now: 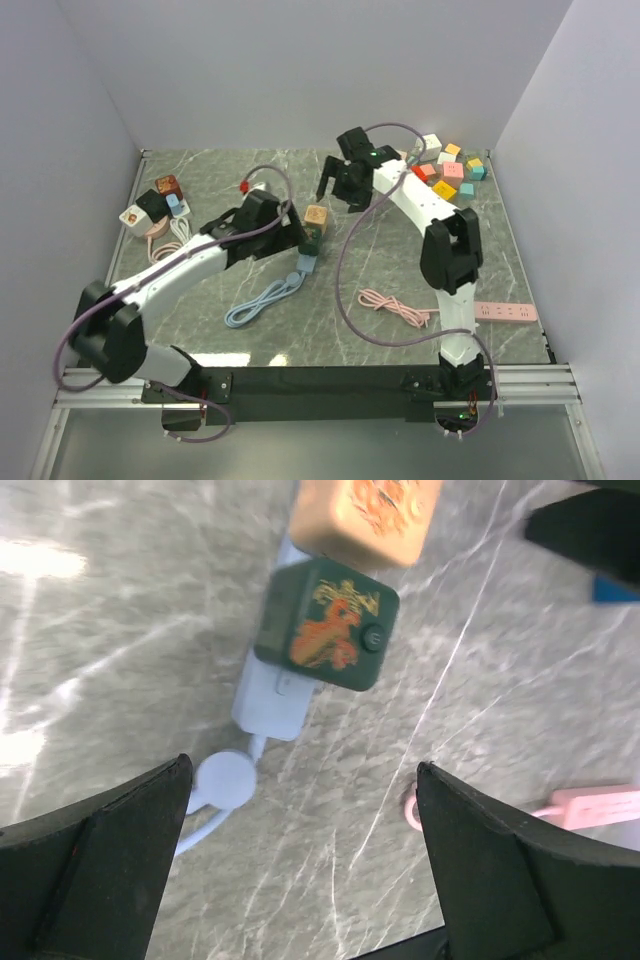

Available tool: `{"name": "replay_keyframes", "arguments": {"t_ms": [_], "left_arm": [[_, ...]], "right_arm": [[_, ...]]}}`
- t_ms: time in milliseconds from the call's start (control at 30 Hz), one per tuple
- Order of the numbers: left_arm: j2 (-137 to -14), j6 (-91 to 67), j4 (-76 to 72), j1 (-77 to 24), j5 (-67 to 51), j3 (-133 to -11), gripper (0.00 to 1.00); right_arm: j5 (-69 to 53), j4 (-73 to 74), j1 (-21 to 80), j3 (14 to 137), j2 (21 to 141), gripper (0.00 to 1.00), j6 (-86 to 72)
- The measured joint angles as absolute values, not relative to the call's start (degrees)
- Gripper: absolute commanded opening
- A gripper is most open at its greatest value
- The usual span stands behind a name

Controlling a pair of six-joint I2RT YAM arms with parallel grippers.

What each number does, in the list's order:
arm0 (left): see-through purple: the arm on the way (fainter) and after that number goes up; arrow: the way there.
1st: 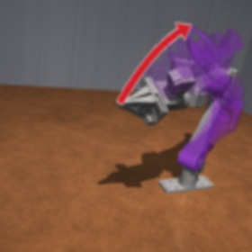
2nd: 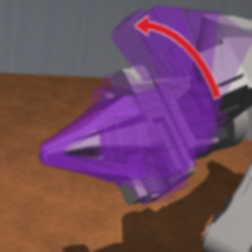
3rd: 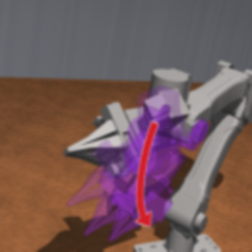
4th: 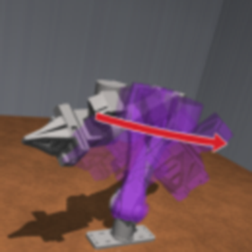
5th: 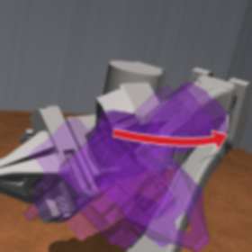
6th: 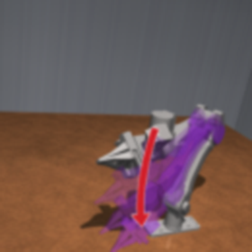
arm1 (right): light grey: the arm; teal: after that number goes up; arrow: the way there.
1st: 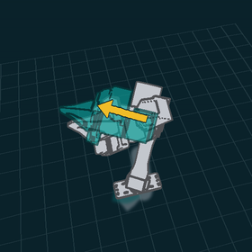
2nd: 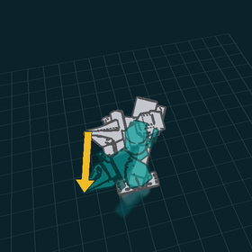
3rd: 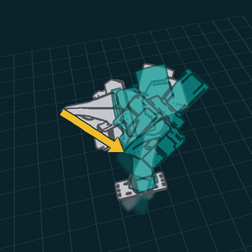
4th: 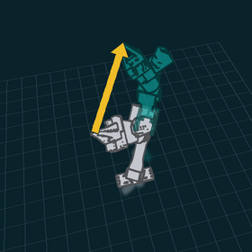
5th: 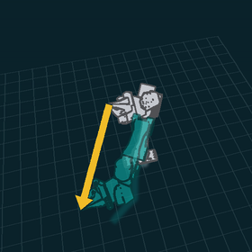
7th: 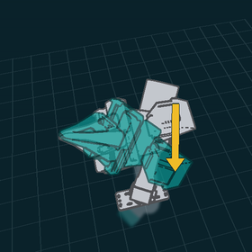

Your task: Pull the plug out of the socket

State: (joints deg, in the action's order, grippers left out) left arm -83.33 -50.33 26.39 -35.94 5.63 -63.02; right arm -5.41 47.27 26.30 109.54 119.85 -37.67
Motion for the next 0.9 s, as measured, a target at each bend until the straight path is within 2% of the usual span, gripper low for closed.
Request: {"name": "replay_keyframes", "arguments": {"t_ms": [167, 367, 433, 567, 600, 667, 700, 900], "left_arm": [[-75.7, -52.1, 23.2, -30.7, 3.2, -53.7, 0.99], [-73.3, -52.3, 23.1, -26.2, 1.7, -49.3, 0.99], [-73.0, -52.1, 22.5, -25.8, 0.8, -49.2, 0.99], [-73.4, -50.7, 20.3, -24.8, -2.8, -48.8, 0.99], [-74.0, -50.1, 19.6, -24.6, -3.7, -48.8, 0.99], [-75.8, -48.8, 18.3, -24.3, -4.9, -48.8, 0.99], [-77.2, -48.0, 17.9, -24.2, -5.4, -48.8, 0.99], [-84.6, -42.8, 16.7, -24.2, -7.6, -50.5, 0.99]], "right_arm": [[-4.2, 50.6, 30.5, 118.6, 126.6, 1.00, -39.7], [-2.9, 53.2, 33.4, 121.6, 131.5, 1.00, -42.7], [-2.4, 53.9, 33.4, 121.6, 132.9, 0.95, -43.3], [-2.5, 54.4, 33.1, 122.4, 135.4, 0.64, -43.7], [-2.7, 54.7, 33.1, 123.4, 136.0, 0.32, -43.8], [-2.5, 55.4, 32.9, 124.2, 136.1, 0.07, -43.4], [-2.6, 55.1, 32.9, 124.3, 136.1, 0.00, -43.1], [-6.3, 49.4, 32.2, 117.6, 132.9, 0.00, -40.4]]}}
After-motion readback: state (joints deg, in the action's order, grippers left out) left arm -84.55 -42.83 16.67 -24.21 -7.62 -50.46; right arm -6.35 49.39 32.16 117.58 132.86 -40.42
